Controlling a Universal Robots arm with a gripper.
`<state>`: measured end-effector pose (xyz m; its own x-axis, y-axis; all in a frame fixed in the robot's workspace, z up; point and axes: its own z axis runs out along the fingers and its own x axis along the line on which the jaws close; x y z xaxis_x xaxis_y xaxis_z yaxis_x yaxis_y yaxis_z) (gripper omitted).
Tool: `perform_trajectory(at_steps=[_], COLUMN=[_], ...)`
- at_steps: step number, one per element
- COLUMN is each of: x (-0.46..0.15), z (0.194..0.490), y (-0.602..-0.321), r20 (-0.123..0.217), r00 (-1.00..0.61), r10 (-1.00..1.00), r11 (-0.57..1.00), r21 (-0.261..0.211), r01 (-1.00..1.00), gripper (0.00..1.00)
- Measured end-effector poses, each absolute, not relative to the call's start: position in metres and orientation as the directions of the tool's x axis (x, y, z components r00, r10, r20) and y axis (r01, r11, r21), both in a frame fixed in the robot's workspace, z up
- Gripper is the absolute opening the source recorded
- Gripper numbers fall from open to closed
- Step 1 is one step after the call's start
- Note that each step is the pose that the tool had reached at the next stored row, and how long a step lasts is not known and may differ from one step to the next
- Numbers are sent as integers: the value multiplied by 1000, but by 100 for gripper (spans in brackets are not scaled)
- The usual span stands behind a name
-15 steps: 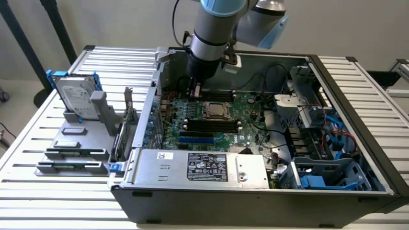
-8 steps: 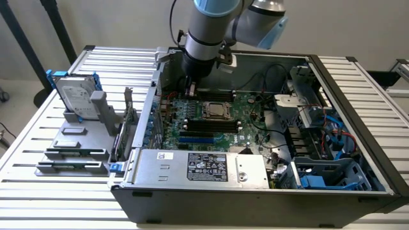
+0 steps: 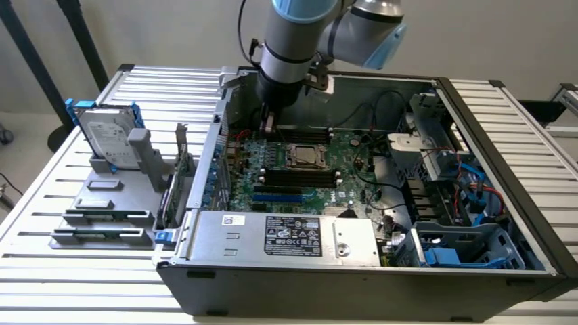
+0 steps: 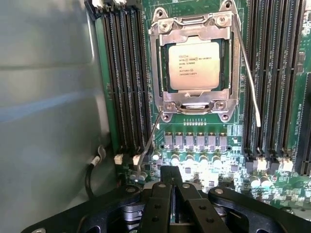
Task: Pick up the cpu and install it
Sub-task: 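Install the first cpu locking lever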
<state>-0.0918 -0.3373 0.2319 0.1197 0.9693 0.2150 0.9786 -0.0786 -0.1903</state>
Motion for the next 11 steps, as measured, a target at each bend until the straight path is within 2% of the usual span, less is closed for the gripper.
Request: perform_trajectory(at_steps=[11], x=[-93], z=[244], y=[-338], r20=[260], r00=[193], r10=[946], r11=[-144], r21=[-196], r01=[970], gripper=[11])
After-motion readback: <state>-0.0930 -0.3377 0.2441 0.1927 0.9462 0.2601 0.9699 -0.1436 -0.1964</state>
